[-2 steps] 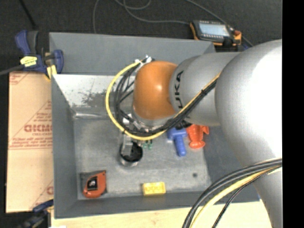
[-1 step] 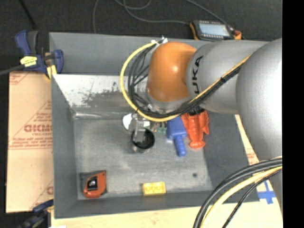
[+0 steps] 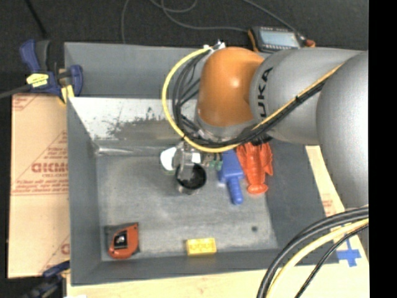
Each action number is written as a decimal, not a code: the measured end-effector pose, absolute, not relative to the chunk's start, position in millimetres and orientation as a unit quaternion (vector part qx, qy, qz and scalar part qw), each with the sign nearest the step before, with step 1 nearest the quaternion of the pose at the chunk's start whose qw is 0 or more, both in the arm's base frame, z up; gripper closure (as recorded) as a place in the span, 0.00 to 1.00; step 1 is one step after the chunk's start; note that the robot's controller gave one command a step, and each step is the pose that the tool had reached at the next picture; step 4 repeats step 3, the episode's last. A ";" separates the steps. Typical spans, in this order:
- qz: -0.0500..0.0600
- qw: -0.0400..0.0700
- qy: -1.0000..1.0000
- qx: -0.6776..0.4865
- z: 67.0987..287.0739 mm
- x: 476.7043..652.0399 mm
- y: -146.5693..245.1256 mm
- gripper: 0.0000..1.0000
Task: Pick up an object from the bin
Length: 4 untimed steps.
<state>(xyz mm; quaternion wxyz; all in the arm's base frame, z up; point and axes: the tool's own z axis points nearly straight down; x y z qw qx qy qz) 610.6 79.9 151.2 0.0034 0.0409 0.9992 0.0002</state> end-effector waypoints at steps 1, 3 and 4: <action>0.000 0.002 1.000 -0.023 138.5 576.1 102.6 1.00; -0.003 0.001 1.000 0.008 219.7 580.6 45.0 1.00; -0.003 0.001 1.000 0.008 219.7 580.6 45.0 1.00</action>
Offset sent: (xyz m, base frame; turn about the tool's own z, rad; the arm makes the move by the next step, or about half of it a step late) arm 0.0088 -0.0843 0.0912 -0.0585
